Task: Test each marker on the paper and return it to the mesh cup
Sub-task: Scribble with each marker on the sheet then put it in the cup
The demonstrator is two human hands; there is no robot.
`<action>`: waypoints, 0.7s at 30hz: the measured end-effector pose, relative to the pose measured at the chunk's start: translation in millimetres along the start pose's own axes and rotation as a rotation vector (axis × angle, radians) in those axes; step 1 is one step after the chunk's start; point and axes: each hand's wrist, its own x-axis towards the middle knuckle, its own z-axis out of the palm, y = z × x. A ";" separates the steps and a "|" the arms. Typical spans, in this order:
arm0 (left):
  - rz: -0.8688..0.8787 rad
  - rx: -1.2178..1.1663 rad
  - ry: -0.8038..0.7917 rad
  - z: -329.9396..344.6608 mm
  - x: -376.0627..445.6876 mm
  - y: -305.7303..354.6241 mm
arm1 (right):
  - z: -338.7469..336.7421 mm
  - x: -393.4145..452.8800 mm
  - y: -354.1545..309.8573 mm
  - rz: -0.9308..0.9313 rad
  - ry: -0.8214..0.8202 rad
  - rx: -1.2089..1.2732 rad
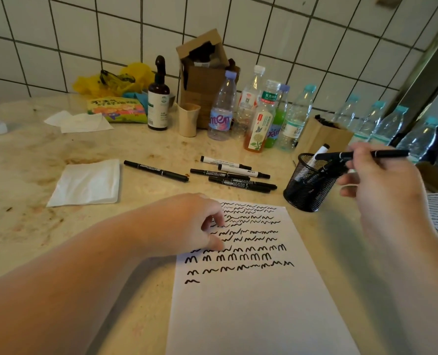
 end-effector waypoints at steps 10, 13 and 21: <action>0.005 -0.004 0.004 3.2 0.6 -0.2 | 8.6 33.7 -1.6 -0.151 0.038 -0.367; -0.005 -0.008 0.000 3.8 1.7 -0.6 | 16.7 14.5 -8.2 -0.395 0.039 -0.344; -0.047 0.014 -0.007 4.0 6.4 0.3 | 90.4 13.1 35.3 -0.373 -0.612 -0.871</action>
